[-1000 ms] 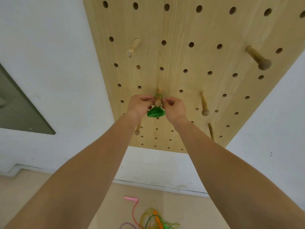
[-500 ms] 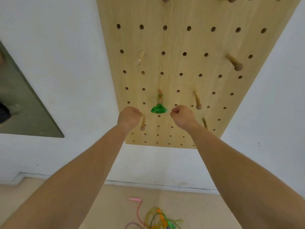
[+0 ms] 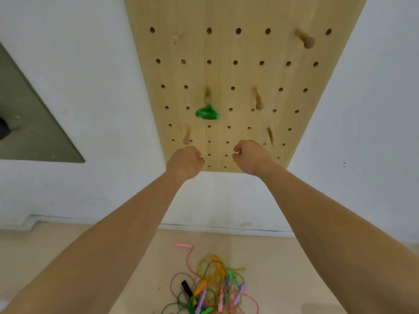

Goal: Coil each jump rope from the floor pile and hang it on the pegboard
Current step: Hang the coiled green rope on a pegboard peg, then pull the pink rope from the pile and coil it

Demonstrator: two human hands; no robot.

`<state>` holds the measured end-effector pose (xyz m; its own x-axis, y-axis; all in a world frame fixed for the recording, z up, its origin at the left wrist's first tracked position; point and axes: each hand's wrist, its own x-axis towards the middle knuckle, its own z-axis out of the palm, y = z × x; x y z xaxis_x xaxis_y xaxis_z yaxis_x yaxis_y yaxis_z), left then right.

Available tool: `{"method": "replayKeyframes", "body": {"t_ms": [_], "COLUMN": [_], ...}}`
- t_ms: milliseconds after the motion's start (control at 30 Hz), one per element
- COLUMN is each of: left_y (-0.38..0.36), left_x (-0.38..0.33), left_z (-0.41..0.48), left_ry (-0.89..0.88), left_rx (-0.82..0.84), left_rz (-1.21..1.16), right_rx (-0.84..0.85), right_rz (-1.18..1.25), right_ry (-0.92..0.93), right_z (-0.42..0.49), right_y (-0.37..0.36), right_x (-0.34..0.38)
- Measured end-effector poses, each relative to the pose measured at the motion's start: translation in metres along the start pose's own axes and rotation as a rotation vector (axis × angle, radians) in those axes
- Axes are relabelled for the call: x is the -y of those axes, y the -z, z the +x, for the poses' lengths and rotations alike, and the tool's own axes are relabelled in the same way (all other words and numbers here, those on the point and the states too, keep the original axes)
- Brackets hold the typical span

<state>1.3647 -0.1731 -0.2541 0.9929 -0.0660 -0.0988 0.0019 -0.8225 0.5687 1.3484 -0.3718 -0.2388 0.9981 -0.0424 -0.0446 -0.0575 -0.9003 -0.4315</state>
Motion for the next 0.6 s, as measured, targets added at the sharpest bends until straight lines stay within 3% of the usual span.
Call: {"method": "replayKeyframes", "body": {"t_ms": [267,600], "left_y": [-0.189,-0.419], "left_x": [0.082,0.261], "left_z": [-0.008,0.017], "left_ry": [0.073,0.146], "left_rx": [0.094,0.229], "left_rz": [0.135,0.123], "right_rx": [0.178,0.318], "right_rz": [-0.046,-0.079], "right_ry": [0.001,-0.051], "right_z": [-0.01,0.006], "right_y": [-0.186,-0.459], "right_x": [-0.115,-0.233]}}
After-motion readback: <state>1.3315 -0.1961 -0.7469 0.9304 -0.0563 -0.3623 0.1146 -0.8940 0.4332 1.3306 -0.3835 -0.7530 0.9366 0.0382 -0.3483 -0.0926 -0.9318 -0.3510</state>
